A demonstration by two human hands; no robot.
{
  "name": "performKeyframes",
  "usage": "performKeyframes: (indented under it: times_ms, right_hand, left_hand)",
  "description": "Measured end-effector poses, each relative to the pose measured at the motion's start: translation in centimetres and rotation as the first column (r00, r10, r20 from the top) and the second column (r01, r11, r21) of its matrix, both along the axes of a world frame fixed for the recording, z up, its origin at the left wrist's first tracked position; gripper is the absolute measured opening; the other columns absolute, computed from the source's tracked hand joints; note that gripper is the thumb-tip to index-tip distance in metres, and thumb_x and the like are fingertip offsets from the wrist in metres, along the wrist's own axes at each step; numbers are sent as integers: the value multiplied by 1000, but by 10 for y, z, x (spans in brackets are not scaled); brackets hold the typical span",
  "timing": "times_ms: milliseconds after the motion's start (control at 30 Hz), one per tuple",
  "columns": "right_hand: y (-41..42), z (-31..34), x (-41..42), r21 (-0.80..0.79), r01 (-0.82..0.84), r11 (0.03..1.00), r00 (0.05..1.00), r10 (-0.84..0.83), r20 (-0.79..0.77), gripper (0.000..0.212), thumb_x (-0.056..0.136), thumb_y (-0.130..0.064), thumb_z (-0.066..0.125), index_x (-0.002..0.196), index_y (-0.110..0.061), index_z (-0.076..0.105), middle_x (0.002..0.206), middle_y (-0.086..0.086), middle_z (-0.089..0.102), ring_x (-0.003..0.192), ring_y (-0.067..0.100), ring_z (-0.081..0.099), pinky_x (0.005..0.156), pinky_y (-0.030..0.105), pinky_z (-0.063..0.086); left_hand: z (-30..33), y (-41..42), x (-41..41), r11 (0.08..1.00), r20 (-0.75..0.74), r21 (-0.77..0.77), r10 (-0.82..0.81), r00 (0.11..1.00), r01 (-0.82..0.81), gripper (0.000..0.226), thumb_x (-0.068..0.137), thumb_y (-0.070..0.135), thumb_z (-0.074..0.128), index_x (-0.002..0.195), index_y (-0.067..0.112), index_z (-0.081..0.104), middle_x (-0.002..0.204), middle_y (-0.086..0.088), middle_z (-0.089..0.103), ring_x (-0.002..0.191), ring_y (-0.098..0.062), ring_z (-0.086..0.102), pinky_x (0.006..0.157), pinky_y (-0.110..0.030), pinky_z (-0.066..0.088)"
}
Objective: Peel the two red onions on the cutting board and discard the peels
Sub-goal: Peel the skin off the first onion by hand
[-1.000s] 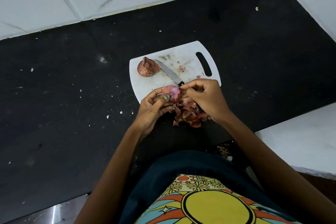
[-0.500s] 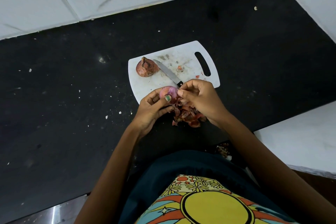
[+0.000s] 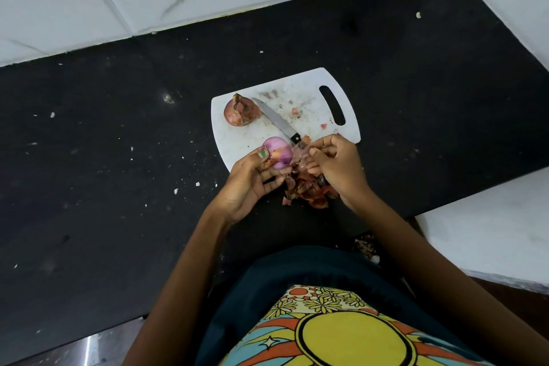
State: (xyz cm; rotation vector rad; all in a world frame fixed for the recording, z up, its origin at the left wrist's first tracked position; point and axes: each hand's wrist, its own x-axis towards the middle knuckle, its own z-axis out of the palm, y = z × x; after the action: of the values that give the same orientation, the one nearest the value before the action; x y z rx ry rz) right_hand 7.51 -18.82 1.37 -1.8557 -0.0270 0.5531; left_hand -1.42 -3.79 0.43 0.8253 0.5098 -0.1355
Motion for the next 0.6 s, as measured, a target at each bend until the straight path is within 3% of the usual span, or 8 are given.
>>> performKeyframes:
  times_ms: [67,200,267,333,433,533,600]
  right_hand:
    - [-2,0,0,-159,-110,981,982,132,137,13,95,-6,53,101,-3,64,87,7,70,75,22,69,67,28,57]
    - [-1,2,-2,-358,-215,909,884,337,325,24,97,-19,53,98,0,68,95,11,60,81,19,58,64,20,37]
    - [1,10,-3,-302,-191,934,885,297,360,18,94,-13,56,103,-4,69,98,5,59,83,4,53,70,6,36]
    - [2,17,-3,-248,-163,955,896,248,369,19,89,0,56,102,-7,69,101,4,64,83,-4,52,80,1,37]
    - [3,27,-2,-242,-161,957,908,240,343,24,86,4,54,99,-9,69,104,4,64,77,-2,56,73,3,43]
    - [5,37,-3,-102,-176,979,947,197,255,14,90,-9,58,98,-10,69,93,-1,68,74,8,63,66,16,52]
    - [6,41,-5,-26,-200,979,957,201,211,16,88,-19,65,99,-8,68,86,-3,68,72,3,65,67,20,55]
  left_hand:
    - [0,1,0,1000,7,7,12,1000,-12,28,81,30,63,103,13,57,78,1,72,81,-12,67,71,-22,56]
    - [-2,1,0,998,-2,2,58,998,-58,29,77,24,60,105,16,58,89,-4,73,82,-14,67,69,-20,55]
    - [-3,1,1,998,-3,8,67,998,-67,30,77,24,61,105,15,58,91,-6,73,84,-16,67,69,-20,55]
    - [-3,1,1,998,1,19,62,998,-62,31,77,24,61,107,15,58,91,-7,73,82,-15,70,71,-20,56]
    - [-2,0,1,998,11,38,51,999,-51,32,78,23,61,108,14,59,92,-7,74,82,-14,72,74,-20,55]
    - [-3,0,1,997,18,53,60,998,-61,35,76,18,64,110,11,61,98,-11,73,85,-16,72,79,-22,56]
    - [-3,0,0,996,36,65,62,997,-64,40,74,13,65,113,9,62,105,-13,70,90,-17,70,80,-22,57]
